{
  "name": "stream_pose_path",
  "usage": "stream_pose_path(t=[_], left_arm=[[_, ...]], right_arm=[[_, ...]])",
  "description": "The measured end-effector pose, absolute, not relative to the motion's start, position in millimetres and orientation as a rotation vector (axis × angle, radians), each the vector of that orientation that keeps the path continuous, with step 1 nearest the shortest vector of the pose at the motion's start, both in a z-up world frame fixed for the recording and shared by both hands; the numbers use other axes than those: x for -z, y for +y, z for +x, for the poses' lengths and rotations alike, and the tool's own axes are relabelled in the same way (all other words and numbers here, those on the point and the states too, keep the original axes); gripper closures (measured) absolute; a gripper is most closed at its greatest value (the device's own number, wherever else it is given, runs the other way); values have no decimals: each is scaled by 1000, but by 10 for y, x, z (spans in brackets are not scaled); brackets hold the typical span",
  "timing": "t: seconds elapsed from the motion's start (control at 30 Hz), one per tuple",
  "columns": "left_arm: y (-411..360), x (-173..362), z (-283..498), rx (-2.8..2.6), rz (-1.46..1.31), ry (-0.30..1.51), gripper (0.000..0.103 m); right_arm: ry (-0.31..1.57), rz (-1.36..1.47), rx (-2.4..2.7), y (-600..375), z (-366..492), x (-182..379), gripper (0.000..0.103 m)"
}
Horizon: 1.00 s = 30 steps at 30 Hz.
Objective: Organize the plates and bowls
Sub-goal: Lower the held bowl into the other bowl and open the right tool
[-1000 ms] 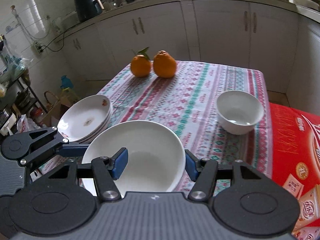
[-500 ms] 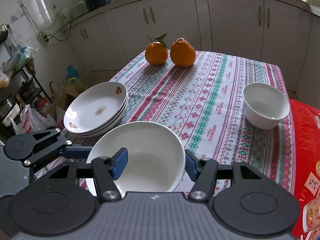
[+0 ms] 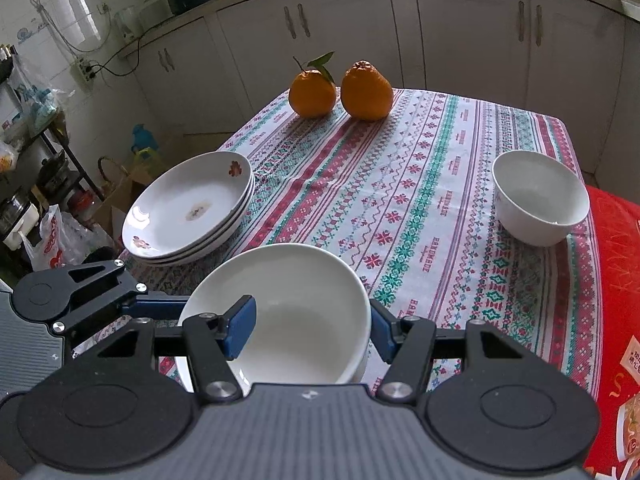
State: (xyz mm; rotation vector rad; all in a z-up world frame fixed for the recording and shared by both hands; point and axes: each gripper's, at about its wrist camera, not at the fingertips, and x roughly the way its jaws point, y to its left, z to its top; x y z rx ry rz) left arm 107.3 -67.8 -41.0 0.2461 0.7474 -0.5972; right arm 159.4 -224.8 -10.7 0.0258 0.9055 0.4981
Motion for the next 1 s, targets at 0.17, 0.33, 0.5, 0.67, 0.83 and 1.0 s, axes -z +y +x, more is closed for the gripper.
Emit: stream_pose_path(t=[0.17,0.33,0.5,0.67,0.83,1.0], left_arm=[[-688,438,1072,594,248,760,21],[-687,465,1082,590,255,770,21],[-678,465,1079,583,263,769,21],[-669,454,1075,587,259,767,18],[-683,422,1061,595,267,749,10],[-629,379,1019,612,275,741,9]], right_arm=[[906,19,-493,-2234,1588,129,37],[908,7,-492,-2210,1585,159,37],[902,-7,-491,-2185,1589,162,37],[884,-30,-489,-2170,1576,152,36],[873,-30,-495,-2184,1565,130,32],[828,-35,-474,-2215,1484,79,1]])
